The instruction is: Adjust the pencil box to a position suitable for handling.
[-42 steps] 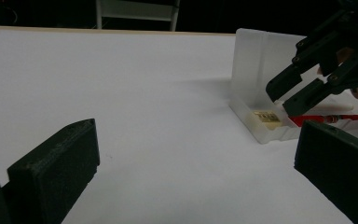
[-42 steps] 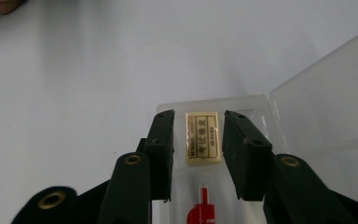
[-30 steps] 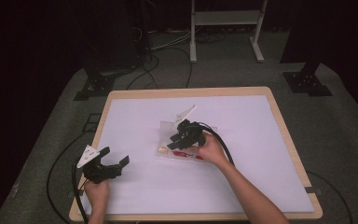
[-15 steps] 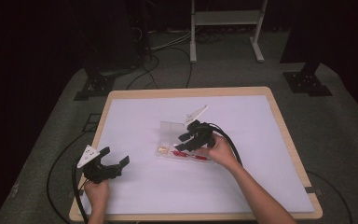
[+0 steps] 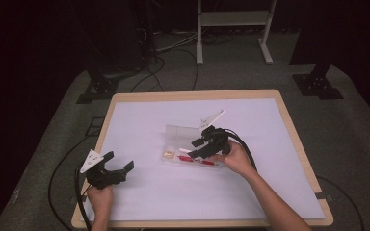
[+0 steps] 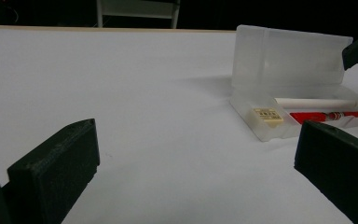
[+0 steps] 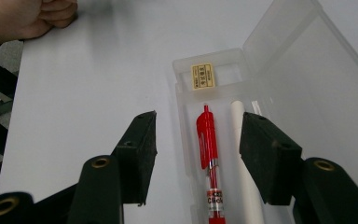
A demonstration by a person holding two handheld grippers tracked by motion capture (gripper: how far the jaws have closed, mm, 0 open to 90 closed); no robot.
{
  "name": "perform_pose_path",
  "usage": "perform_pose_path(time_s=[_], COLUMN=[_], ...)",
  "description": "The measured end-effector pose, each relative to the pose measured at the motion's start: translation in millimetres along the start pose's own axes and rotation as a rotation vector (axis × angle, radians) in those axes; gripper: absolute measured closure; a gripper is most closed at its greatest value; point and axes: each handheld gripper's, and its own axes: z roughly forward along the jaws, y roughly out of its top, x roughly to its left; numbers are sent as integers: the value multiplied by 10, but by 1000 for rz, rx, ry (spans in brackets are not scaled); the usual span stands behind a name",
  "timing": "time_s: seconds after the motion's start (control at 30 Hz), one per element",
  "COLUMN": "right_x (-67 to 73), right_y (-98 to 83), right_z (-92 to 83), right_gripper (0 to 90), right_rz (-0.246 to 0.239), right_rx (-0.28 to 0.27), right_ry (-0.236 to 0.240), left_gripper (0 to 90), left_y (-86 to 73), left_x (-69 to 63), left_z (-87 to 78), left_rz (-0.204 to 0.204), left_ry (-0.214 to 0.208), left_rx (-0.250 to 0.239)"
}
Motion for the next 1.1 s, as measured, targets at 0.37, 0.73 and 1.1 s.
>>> perform_pose_path(time_s=[0.37, 0.73, 1.1], right_x=[16, 35, 44], right_y=[-101, -182, -273], right_z=[-119, -183, -290], right_gripper=[428, 415, 411], right_rz=[10, 10, 29], right_rx=[-1, 5, -4], right_ry=[-3, -1, -6], left_gripper=[0, 0, 0], left_y=[0, 2, -1], left_x=[-2, -3, -9], left_z=[3, 4, 5], left_rz=[3, 5, 5], left_ry=[2, 2, 1], left_rx=[1, 5, 2])
